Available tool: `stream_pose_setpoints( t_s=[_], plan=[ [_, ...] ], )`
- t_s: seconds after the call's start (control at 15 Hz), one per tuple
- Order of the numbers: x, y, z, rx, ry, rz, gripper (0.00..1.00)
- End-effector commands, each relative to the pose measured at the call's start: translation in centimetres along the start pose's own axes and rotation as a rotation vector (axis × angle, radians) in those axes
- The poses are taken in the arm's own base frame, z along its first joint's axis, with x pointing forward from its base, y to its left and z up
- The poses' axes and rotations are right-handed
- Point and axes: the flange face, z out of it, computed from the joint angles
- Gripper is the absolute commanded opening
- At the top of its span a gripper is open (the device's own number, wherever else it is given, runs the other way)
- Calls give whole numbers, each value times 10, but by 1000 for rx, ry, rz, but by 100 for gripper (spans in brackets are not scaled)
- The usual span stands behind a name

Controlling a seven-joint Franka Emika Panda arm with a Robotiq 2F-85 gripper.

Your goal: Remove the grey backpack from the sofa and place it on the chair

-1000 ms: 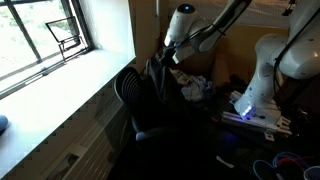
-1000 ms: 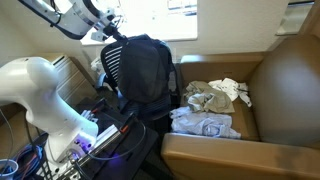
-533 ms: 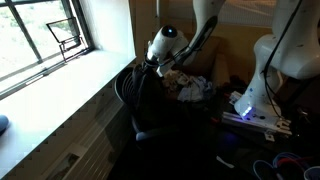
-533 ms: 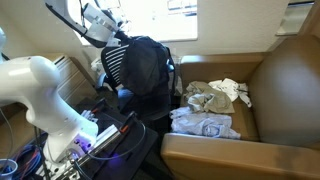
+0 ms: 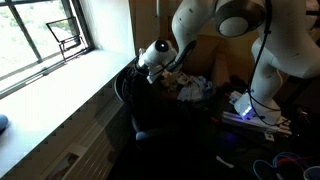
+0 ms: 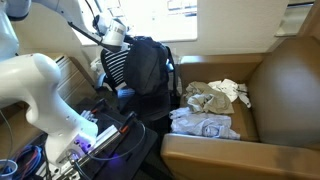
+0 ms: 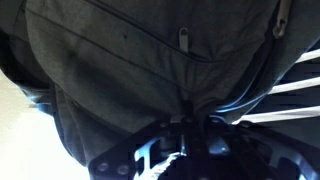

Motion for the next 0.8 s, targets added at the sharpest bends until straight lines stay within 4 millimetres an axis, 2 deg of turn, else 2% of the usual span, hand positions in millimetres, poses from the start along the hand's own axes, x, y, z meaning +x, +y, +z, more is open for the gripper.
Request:
stream_pose_setpoints(
  t_s=[0.0,0.07,0.2,0.27,0.53,0.67,0.73],
  plan=[
    [-5,9,-6,-4,-45,6,32],
    [-7,13,-18,-27,-104,-16,37],
    [-13,28,-23,-76,-192,1,51],
    [-6,42,-30,-114,-230,16,59],
    [40,95,-74,-254,-342,66,88],
    [73,123,-107,-342,-367,71,100],
    [87,135,-124,-395,-349,56,100]
  ],
)
